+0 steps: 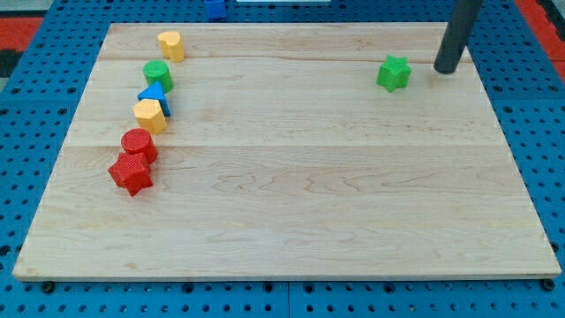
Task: Move the green star to the top of the yellow heart
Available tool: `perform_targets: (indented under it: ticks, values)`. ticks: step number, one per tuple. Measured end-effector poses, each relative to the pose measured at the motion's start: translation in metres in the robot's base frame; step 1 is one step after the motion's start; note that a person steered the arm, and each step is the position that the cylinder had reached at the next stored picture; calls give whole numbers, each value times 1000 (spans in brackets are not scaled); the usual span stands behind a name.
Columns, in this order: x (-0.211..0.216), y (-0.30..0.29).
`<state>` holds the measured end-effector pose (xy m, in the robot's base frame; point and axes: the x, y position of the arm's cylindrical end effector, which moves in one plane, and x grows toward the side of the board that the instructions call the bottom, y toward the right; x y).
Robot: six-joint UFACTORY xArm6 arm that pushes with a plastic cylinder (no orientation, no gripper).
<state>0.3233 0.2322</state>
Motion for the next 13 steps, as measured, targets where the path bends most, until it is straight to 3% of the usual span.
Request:
perform_targets:
  ticks: [1,2,3,5,6,9,10,11,13]
  values:
    - [18,-79]
    - [-3,-132]
    - [-12,-84]
    - [31,-32]
    - [16,-20]
    - [-89,-92]
    - [-132,-93]
    - [-131,-79]
    - [-131,-139]
